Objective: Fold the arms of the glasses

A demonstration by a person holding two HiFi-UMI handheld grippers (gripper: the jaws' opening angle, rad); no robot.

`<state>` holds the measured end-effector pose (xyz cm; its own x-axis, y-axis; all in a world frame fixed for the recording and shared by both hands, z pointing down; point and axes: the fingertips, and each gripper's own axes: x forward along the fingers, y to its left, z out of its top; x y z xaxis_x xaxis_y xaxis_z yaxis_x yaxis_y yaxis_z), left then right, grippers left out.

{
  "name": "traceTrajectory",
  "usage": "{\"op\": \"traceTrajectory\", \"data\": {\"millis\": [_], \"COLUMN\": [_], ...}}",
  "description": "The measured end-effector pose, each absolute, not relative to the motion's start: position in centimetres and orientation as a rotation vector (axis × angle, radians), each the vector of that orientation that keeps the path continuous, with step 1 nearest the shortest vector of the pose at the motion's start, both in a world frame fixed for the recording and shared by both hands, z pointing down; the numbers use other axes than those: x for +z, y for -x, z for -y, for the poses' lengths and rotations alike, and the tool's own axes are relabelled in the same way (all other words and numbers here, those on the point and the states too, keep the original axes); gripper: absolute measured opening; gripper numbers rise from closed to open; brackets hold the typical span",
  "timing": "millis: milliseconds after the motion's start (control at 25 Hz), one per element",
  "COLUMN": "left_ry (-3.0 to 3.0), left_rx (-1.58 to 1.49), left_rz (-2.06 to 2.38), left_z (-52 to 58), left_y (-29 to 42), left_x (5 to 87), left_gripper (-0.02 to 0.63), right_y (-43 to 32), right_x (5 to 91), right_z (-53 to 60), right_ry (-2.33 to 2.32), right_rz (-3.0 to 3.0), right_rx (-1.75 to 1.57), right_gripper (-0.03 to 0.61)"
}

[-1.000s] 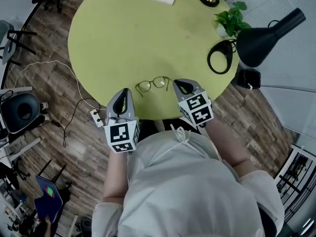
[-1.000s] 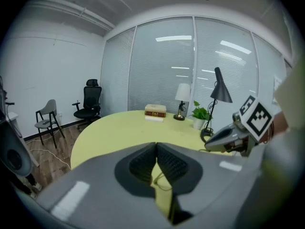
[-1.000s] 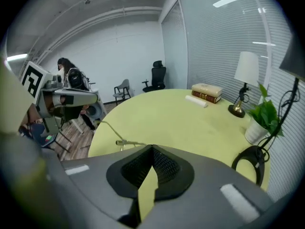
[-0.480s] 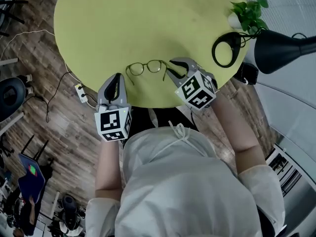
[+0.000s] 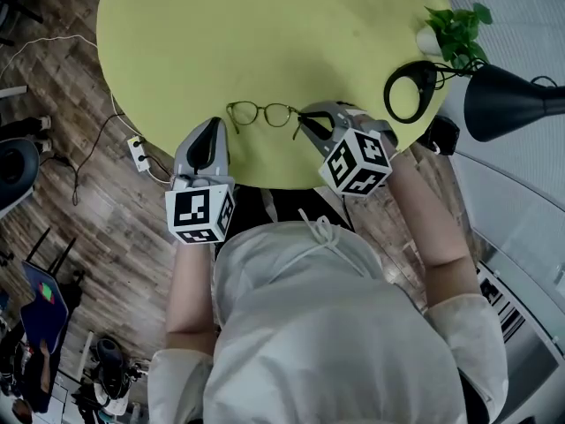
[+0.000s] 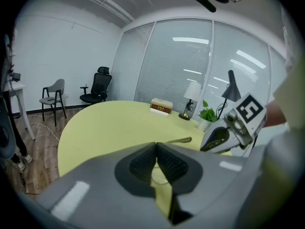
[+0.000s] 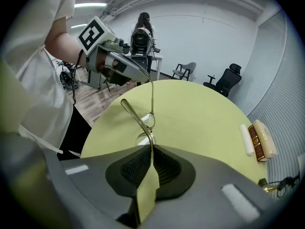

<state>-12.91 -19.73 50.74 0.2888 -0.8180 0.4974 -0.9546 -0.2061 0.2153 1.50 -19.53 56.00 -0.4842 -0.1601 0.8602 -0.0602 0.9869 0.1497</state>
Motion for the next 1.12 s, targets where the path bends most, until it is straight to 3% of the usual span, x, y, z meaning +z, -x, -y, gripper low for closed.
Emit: {"op": "traceTrajectory", "data": {"millis": [1120], "left_ry": [-2.232], "left_rx": [0.585], "left_rz": [1.329], "left_z": [21.2], "left_y": [5.9], "left_x": [54.9], "left_gripper": [0.006], "right_y": [-2.4], "right_x": [56.1], "right_z": [19.6], "right_ry": [-0.154], "right_rz": [2.080], "right_rx": [-0.159], "right_gripper": [0.015]}}
